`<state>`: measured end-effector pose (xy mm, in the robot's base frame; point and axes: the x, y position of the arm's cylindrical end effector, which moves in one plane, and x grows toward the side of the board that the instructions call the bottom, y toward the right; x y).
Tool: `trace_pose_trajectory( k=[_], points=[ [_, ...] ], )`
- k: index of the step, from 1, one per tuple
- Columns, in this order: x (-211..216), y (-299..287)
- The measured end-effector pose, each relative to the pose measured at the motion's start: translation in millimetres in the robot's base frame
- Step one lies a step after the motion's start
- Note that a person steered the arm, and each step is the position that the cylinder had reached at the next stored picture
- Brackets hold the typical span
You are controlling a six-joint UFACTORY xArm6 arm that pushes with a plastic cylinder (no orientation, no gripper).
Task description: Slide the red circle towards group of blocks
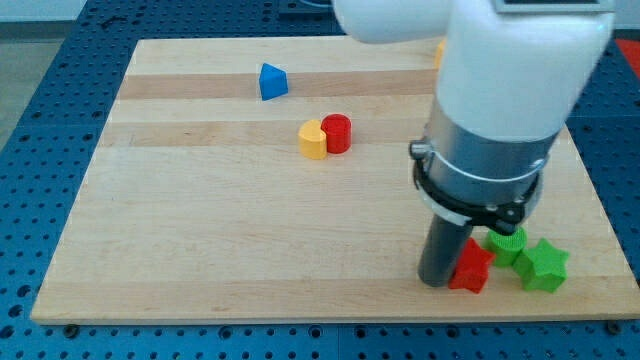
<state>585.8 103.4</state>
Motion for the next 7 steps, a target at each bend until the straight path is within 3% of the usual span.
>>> trace_pose_trajectory(
  k=[3, 4, 7],
  points=[
    [-2, 41],
    [-23, 17],
    [-158, -2]
  ],
)
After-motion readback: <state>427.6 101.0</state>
